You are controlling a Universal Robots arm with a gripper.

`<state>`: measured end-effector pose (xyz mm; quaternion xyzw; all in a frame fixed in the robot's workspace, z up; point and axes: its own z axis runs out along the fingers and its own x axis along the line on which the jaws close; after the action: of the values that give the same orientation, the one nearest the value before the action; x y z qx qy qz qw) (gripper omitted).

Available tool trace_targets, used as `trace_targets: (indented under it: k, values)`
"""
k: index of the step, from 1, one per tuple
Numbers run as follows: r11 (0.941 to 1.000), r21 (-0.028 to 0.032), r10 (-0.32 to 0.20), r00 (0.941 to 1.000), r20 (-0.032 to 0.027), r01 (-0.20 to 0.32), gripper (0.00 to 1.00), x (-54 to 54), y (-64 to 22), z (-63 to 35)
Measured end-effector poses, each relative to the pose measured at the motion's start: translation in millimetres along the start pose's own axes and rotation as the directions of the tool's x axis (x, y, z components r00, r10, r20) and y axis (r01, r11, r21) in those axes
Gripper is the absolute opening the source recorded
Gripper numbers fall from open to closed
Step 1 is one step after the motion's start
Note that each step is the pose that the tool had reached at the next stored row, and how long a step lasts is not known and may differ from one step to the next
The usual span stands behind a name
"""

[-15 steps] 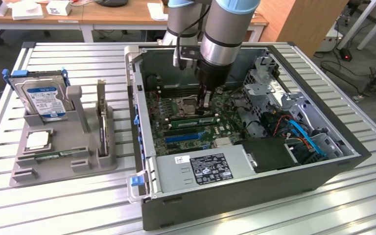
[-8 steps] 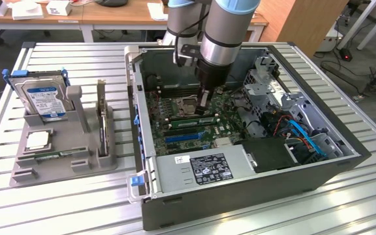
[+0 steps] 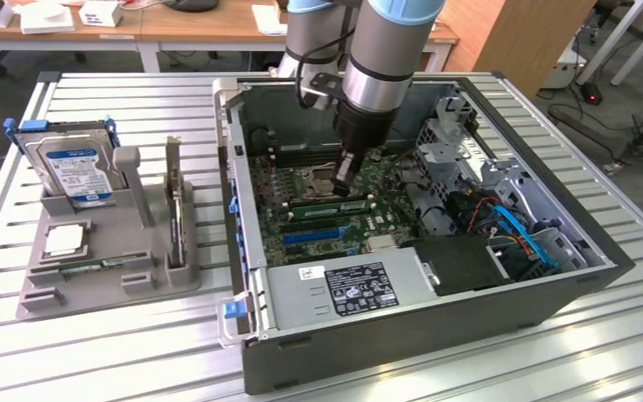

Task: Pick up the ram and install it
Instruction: 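Press down the ram until it locks into place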

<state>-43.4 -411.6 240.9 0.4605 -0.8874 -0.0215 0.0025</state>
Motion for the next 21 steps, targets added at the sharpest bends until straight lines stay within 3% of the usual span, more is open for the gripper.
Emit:
trace_targets:
  k: [5,10,15,21]
  values:
    - [0.996,0.0012,0.089,0.996,0.0036,-0.089,0.09,0.0,0.0,0.1]
    - [0.9839,0.0021,0.179,0.9839,0.0075,-0.179,0.09,0.0,0.0,0.3]
    - [0.9643,0.0026,0.265,0.9643,0.0112,-0.265,0.09,0.0,0.0,0.6]
    - [0.9306,0.0028,0.366,0.9305,0.0158,-0.366,0.09,0.0,0.0,1.0]
